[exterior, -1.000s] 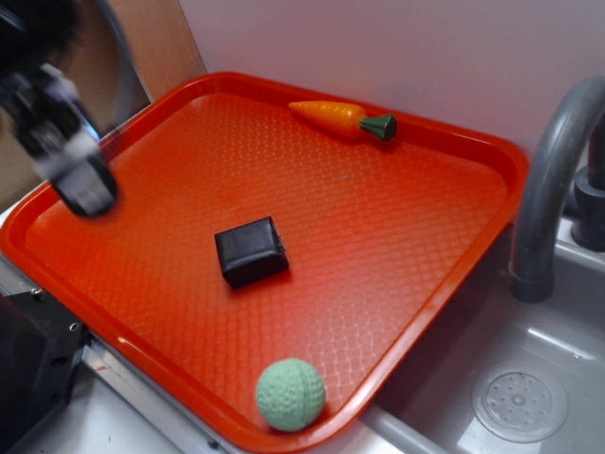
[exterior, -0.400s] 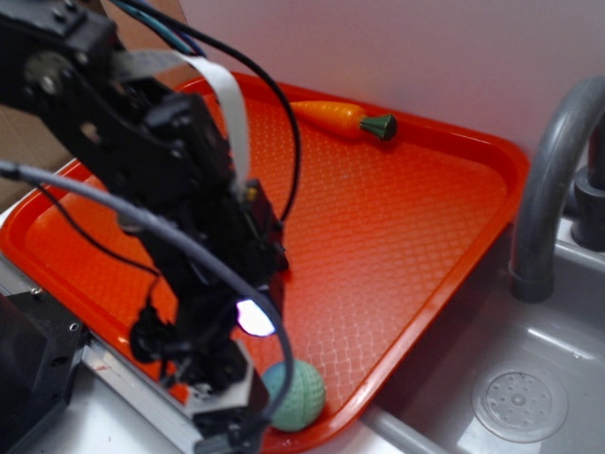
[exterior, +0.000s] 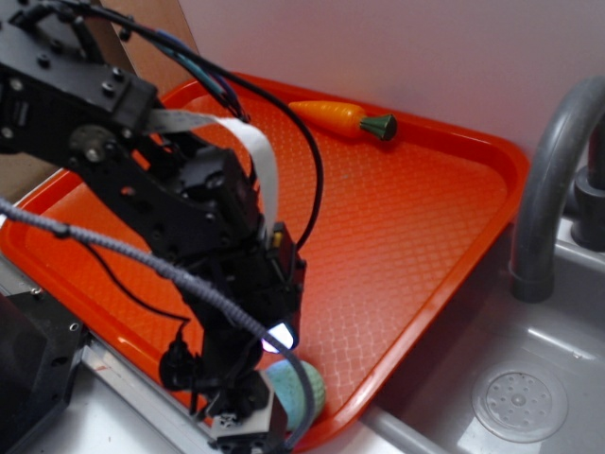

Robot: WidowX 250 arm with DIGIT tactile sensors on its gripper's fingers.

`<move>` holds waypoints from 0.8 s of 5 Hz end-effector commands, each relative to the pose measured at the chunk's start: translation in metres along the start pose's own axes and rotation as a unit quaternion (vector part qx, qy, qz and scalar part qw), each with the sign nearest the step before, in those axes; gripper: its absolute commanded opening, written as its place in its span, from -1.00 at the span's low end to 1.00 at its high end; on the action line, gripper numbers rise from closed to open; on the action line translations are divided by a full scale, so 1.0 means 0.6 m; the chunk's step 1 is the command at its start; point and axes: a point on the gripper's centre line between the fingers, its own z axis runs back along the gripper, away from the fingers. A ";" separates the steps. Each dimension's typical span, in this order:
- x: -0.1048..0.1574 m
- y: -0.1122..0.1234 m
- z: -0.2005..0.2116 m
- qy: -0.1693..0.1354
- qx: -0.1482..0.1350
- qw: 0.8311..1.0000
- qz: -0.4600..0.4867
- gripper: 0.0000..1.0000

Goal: Grab the green ball.

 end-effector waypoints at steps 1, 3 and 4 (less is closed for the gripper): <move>-0.027 -0.019 -0.017 -0.012 0.011 1.000 0.026 -1.00; -0.026 -0.019 -0.027 -0.007 0.019 1.000 0.022 -1.00; -0.020 -0.015 -0.017 -0.011 0.012 0.999 0.036 -1.00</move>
